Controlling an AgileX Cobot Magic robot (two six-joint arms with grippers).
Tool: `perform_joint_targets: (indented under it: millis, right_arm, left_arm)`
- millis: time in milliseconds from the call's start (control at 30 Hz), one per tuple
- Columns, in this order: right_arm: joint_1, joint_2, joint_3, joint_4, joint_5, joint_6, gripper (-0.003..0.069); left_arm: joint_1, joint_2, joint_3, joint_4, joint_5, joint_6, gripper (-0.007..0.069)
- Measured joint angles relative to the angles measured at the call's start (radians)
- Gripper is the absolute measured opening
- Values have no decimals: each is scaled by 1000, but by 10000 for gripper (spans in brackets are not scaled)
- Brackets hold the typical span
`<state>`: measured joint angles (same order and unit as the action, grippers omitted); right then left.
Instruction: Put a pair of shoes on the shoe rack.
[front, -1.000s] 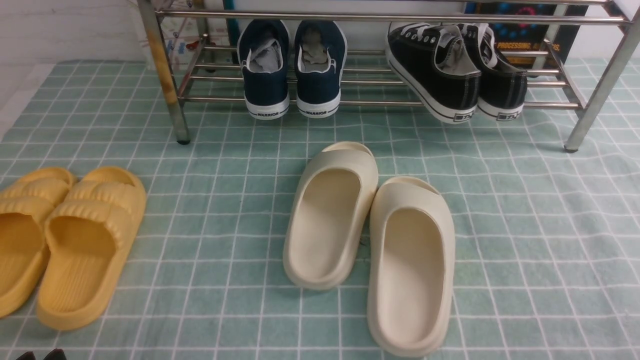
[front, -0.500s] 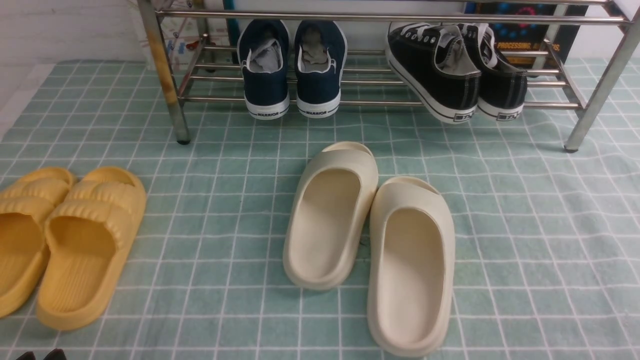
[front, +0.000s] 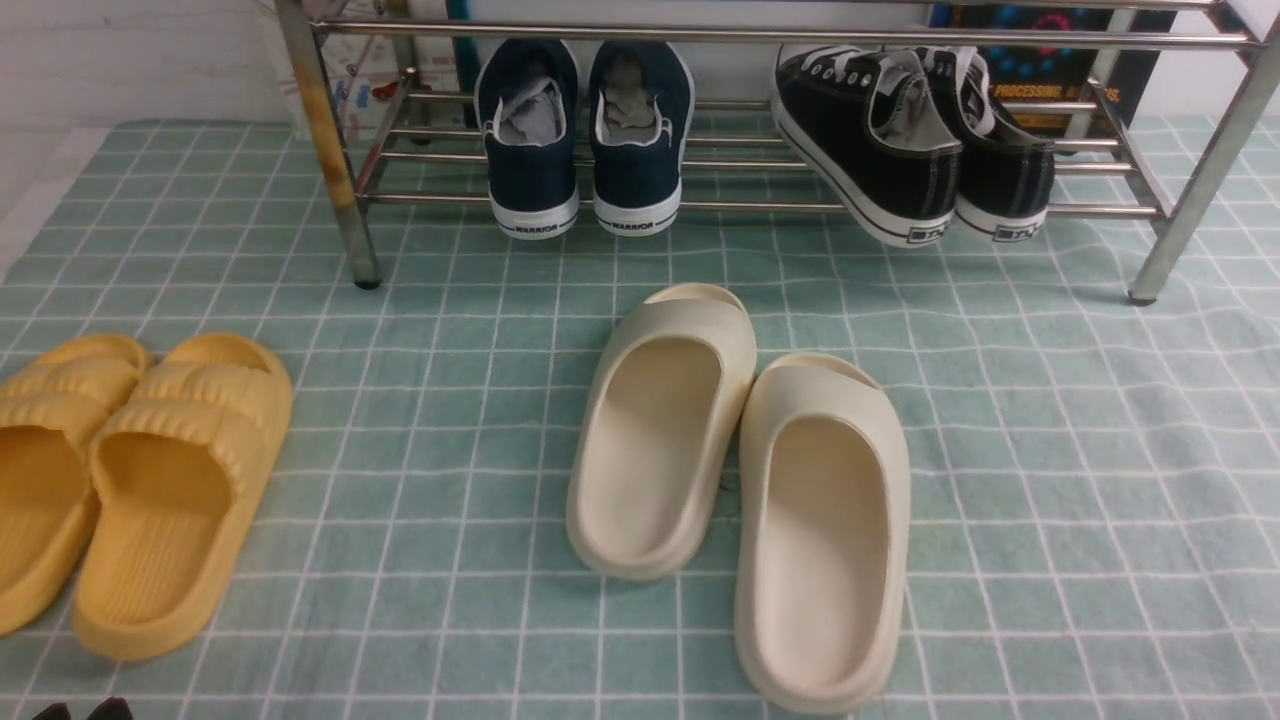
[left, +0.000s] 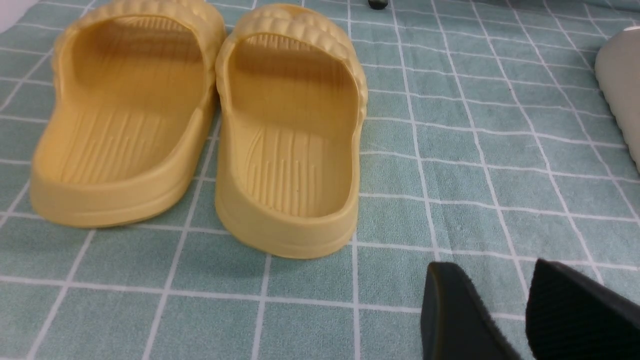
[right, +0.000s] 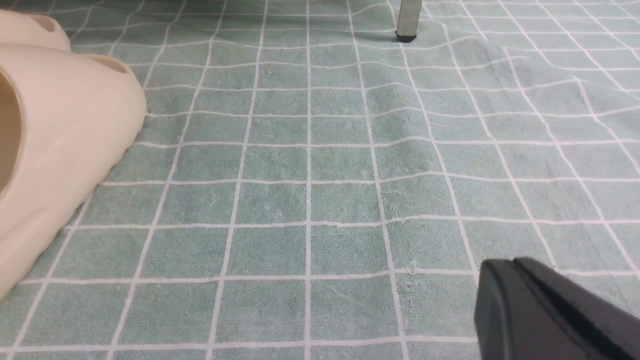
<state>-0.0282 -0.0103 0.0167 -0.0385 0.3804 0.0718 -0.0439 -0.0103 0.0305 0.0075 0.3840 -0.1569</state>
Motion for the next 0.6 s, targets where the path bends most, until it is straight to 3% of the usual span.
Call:
perform_joint_targets:
  millis: [600]
  right_arm:
    - [0, 0, 0, 0, 0, 1, 23]
  left_arm:
    - [0, 0, 0, 0, 0, 0, 239]
